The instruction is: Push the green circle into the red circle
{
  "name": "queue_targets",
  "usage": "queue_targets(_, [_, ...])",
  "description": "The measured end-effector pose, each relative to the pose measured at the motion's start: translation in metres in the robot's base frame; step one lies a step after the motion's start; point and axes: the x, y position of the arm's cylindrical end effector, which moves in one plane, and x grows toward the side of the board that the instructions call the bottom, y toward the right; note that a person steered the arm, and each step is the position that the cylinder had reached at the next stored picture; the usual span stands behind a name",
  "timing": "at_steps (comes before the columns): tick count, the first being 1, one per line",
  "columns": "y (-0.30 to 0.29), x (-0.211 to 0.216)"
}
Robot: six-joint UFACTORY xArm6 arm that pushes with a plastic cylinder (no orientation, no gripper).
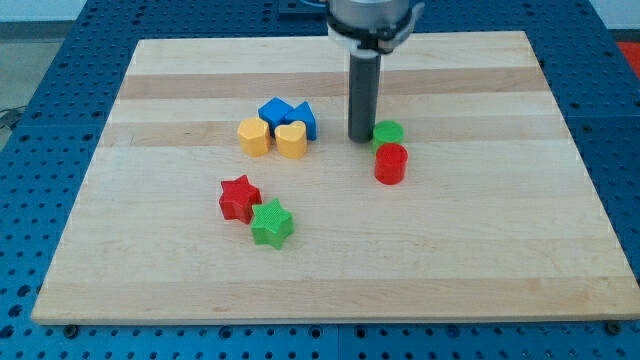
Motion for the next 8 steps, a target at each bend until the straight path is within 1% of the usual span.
queue_targets(1, [0.000,0.021])
queue_targets(4, [0.007,-0.052])
queue_targets(5, [0.049,-0.048])
queue_targets(6, [0.085,-0.009])
queue_targets(7, [0.091,0.012])
queue_targets(8, [0.081,0.013])
